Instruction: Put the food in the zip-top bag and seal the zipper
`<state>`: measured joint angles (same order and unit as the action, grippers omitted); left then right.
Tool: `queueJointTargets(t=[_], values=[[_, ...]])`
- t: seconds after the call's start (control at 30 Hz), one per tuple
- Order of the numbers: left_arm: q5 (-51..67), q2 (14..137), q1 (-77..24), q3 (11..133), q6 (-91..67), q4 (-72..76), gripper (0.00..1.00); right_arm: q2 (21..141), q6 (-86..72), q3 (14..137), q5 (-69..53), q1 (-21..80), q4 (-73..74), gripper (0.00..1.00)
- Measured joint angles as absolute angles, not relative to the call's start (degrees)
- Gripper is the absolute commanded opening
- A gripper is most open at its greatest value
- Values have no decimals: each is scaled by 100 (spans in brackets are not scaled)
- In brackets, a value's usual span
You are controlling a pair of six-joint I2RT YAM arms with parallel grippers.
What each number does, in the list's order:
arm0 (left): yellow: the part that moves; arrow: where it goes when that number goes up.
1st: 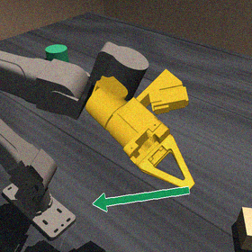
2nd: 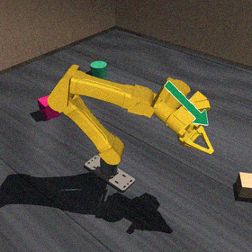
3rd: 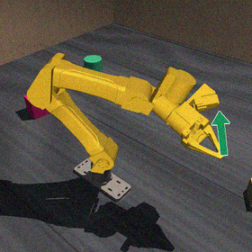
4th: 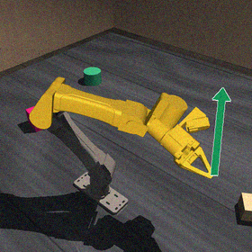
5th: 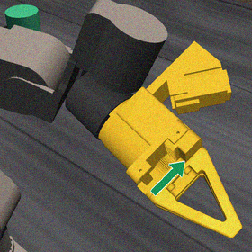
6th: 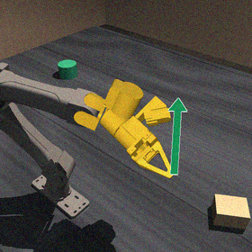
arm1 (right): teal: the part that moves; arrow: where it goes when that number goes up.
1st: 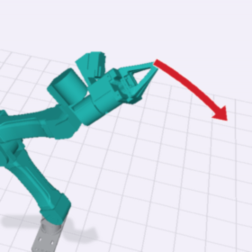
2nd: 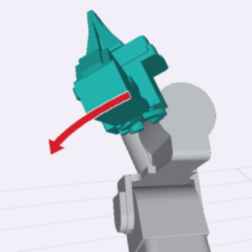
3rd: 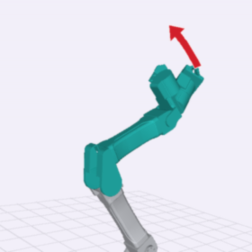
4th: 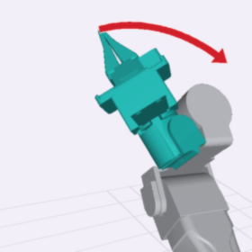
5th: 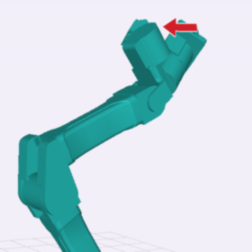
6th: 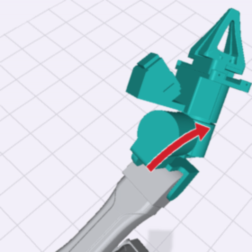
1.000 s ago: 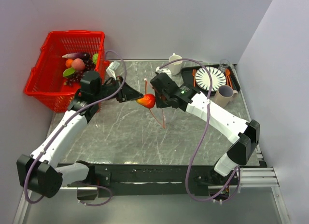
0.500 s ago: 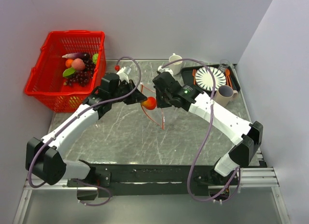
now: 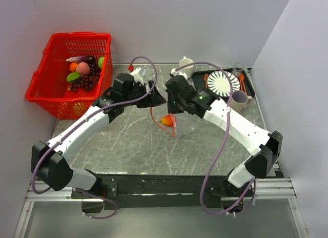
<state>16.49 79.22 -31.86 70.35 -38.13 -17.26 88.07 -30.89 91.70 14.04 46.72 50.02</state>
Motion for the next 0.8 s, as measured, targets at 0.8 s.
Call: queueJointTargets(t=[0.8], values=[[60, 7795, 698, 9865, -2449, -4851, 85, 8250, -3402, 8200, 115, 3682, 4237, 0]])
